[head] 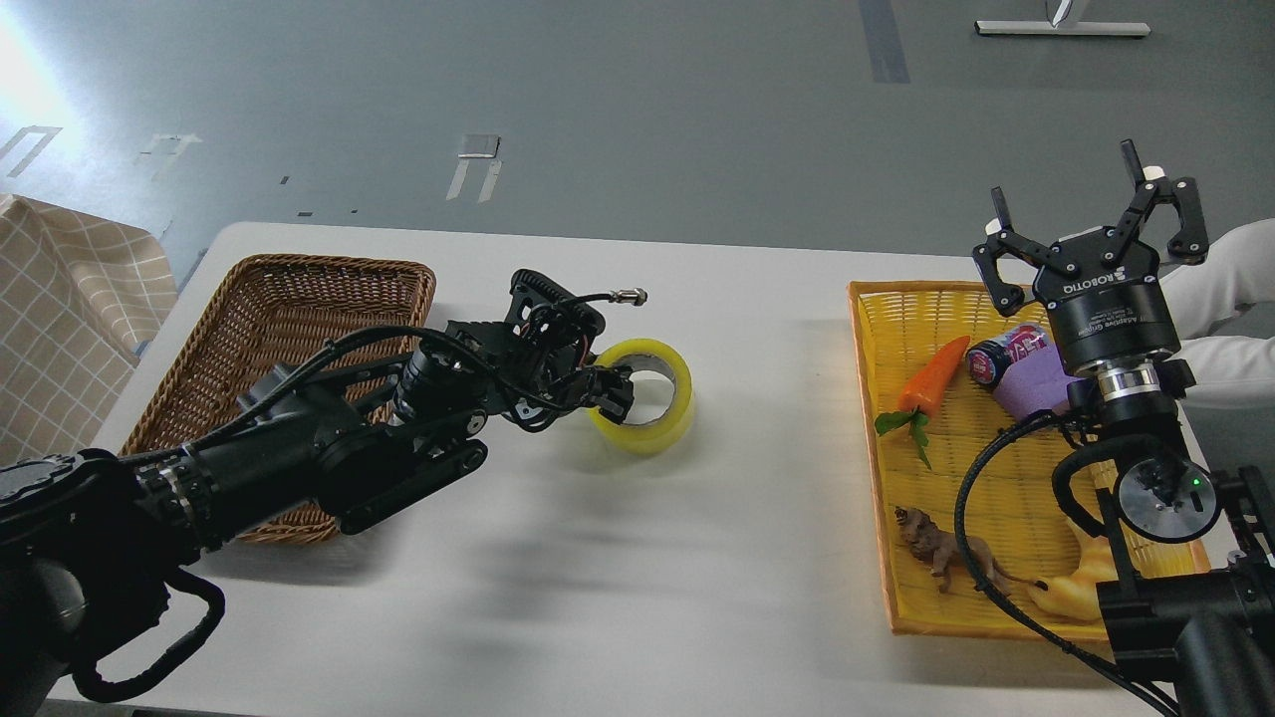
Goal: Place and transfer tape with both arms
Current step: 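Grasp the tape roll's rim with the left gripper and lift, then carry the tape roll over the wicker basket with the left gripper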
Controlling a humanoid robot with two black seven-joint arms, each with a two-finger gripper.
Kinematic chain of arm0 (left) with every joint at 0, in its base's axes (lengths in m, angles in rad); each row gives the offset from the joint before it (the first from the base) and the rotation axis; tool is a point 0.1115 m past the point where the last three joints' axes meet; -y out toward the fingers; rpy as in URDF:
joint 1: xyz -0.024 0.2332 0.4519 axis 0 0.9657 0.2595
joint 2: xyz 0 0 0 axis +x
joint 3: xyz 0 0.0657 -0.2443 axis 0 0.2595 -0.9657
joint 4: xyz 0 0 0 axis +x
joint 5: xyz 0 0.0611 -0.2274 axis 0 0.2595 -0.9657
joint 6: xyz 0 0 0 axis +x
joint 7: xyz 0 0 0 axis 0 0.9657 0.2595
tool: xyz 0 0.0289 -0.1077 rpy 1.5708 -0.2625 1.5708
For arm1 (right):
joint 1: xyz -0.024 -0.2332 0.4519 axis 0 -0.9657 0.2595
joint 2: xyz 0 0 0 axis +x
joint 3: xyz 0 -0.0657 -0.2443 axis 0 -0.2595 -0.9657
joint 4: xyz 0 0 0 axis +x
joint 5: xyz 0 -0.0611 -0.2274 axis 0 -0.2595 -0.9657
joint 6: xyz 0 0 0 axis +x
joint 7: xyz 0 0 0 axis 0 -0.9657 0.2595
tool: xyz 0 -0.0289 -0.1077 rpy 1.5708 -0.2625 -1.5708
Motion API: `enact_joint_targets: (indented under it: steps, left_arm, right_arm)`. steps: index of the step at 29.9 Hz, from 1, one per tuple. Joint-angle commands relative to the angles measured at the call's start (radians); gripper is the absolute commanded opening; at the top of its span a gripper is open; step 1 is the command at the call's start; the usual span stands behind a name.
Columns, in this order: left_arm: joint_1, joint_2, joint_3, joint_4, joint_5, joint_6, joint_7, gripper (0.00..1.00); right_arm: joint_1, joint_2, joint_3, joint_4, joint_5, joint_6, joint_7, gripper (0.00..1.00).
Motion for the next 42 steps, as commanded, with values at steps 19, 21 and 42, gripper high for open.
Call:
enact_joint_targets:
  steps: [19, 21, 42]
  left_arm:
    - [-0.170, 0.367, 0.003, -0.043, -0.157, -0.014, -0.081, 0.00]
    - [-0.172, 0.399, 0.003, -0.045, -0.159, -0.015, -0.092, 0.00]
    - [-0.040, 0.688, 0.006, -0.043, -0.162, -0.008, -0.262, 0.00]
  right_arm:
    - [0.000, 0.001, -0.001, 0.000, 0.000, 0.000, 0.000, 0.99]
    - [0.000, 0.003, -0.001, 0.000, 0.000, 0.000, 0.000, 0.99]
    - [0.003, 0.011, -0.003, -0.010, 0.000, 0.000, 0.000, 0.99]
